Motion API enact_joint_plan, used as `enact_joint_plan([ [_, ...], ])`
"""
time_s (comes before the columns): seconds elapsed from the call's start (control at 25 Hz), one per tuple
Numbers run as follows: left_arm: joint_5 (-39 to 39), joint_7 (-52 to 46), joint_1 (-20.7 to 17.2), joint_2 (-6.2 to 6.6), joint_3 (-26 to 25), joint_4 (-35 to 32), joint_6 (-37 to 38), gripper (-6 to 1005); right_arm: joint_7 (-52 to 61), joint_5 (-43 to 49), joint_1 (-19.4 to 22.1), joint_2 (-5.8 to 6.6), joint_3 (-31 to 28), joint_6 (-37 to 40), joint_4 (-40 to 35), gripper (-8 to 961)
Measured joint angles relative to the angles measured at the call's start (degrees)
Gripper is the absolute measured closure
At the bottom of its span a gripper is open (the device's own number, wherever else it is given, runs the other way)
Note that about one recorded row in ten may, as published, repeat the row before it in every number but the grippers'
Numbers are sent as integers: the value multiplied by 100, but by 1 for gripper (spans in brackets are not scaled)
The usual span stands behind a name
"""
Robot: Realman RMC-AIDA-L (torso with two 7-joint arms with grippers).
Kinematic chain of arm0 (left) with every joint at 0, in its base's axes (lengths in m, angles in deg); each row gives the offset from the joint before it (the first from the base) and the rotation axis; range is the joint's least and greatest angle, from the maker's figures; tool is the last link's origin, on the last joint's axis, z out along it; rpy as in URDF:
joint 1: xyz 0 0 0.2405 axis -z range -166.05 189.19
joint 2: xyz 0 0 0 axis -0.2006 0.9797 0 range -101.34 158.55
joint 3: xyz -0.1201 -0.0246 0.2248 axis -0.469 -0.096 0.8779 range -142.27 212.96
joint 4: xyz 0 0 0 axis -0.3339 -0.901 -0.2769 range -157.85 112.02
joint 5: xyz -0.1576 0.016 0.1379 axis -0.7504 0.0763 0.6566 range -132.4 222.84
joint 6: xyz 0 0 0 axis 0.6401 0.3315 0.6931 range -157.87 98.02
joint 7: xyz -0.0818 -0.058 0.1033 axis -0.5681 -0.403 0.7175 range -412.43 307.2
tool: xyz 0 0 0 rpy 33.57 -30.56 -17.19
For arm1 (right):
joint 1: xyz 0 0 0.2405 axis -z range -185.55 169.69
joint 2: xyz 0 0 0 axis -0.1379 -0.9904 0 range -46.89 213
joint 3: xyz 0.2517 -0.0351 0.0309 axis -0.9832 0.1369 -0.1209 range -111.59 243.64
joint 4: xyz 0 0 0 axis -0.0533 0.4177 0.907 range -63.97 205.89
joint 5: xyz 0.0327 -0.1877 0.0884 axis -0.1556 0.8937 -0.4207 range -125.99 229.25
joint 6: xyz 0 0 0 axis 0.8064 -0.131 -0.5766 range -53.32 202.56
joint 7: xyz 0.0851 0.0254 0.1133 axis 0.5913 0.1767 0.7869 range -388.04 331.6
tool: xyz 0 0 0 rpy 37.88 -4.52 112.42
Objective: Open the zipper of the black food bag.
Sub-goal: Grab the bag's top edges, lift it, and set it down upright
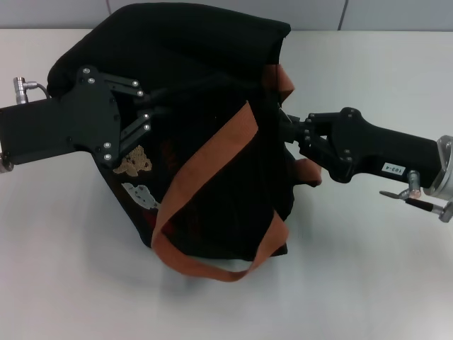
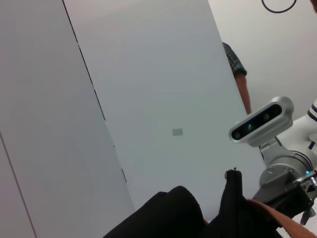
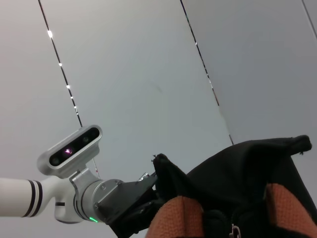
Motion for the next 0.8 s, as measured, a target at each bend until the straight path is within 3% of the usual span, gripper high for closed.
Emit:
enact_joint_plan([
  [0.8, 82, 82, 69, 6, 71, 122, -128, 893, 627, 38, -104, 7, 328, -4, -773, 933],
])
